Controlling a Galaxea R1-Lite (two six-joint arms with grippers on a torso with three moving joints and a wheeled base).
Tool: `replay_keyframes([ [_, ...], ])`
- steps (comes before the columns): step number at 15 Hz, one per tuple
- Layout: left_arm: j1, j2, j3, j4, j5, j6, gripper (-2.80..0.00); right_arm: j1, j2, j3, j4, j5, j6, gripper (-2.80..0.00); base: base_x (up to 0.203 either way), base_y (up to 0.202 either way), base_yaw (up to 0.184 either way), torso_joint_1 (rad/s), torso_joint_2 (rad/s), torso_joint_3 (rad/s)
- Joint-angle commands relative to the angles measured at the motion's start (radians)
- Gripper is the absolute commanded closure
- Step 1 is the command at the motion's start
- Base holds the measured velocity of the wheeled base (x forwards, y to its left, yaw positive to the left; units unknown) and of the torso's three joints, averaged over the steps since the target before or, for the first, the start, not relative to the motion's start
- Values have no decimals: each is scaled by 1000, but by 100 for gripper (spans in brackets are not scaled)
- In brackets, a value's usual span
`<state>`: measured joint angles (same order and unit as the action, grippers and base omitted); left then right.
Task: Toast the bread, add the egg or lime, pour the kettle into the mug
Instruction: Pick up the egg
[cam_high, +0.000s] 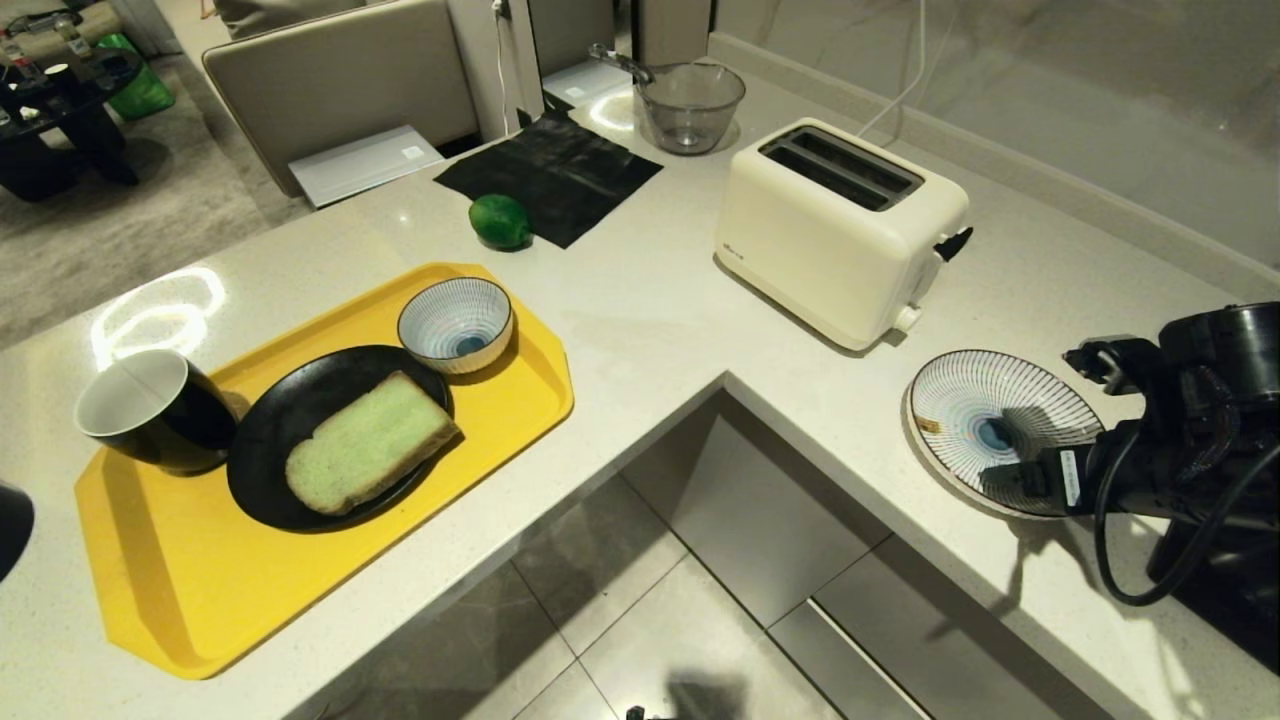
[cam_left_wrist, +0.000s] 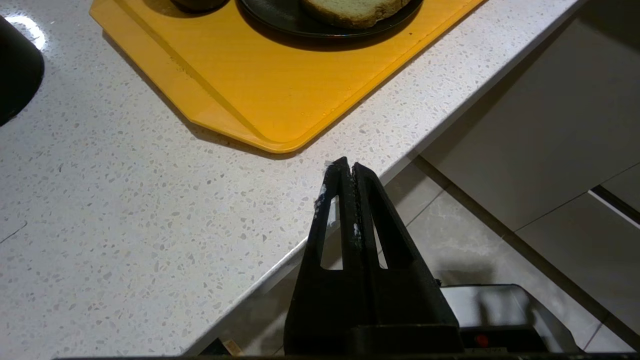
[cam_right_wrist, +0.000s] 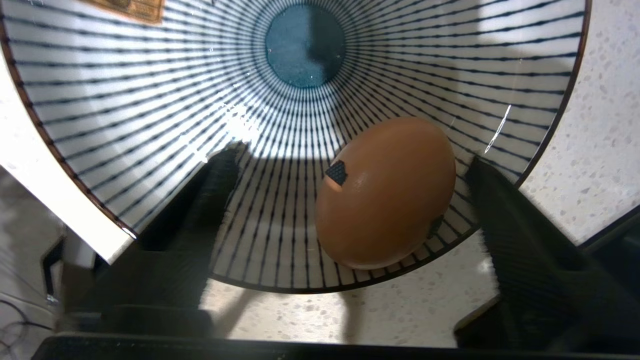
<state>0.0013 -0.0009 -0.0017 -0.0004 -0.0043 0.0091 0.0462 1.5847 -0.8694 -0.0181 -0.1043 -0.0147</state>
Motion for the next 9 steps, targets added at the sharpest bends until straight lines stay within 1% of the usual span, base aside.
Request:
replay_keyframes([
  [1,0,1,0,0,0,0,0,0,5,0,0,0,-1,0,0,0,0,0,0,0],
  [9,0,1,0,0,0,0,0,0,14,-2,-5,15,-2,0,0,0,0,0,0,0],
])
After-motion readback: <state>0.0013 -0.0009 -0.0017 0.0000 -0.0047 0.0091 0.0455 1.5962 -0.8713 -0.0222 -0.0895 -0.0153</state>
